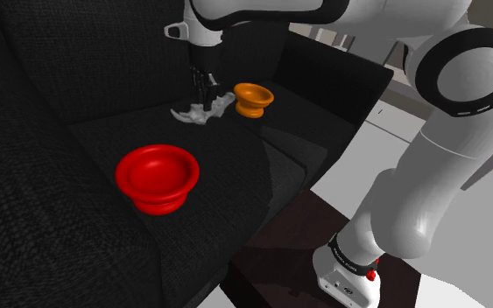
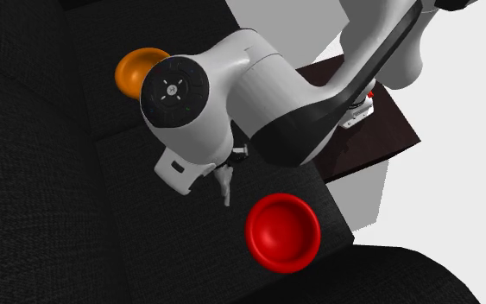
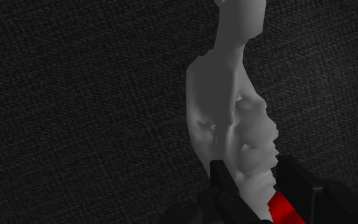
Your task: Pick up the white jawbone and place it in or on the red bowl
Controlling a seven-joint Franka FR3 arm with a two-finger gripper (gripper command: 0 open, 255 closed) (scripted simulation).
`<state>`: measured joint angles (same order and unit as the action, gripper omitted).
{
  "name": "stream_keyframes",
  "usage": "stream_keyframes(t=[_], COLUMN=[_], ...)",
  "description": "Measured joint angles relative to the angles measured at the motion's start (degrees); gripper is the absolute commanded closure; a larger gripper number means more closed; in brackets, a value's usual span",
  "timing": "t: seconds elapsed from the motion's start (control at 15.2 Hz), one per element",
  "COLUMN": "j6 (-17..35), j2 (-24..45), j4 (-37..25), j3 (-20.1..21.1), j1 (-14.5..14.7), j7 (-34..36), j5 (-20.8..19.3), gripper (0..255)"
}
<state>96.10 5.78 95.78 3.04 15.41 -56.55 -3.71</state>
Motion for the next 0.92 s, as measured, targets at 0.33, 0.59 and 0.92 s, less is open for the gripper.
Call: stream_keyframes(t=[0.33, 0.59, 0.92], j6=[-3.97, -7.14, -9.34], j2=[0.25, 0.69, 1.31], j4=[-4.24, -7.84, -10.44], j3=[-0.05, -0.02, 1.75], j1=[-0.04, 0.01, 2.26], j7=[-0.35, -0.48, 3.33], j5=[0.0, -0.01, 0.11], gripper=[255, 255, 255])
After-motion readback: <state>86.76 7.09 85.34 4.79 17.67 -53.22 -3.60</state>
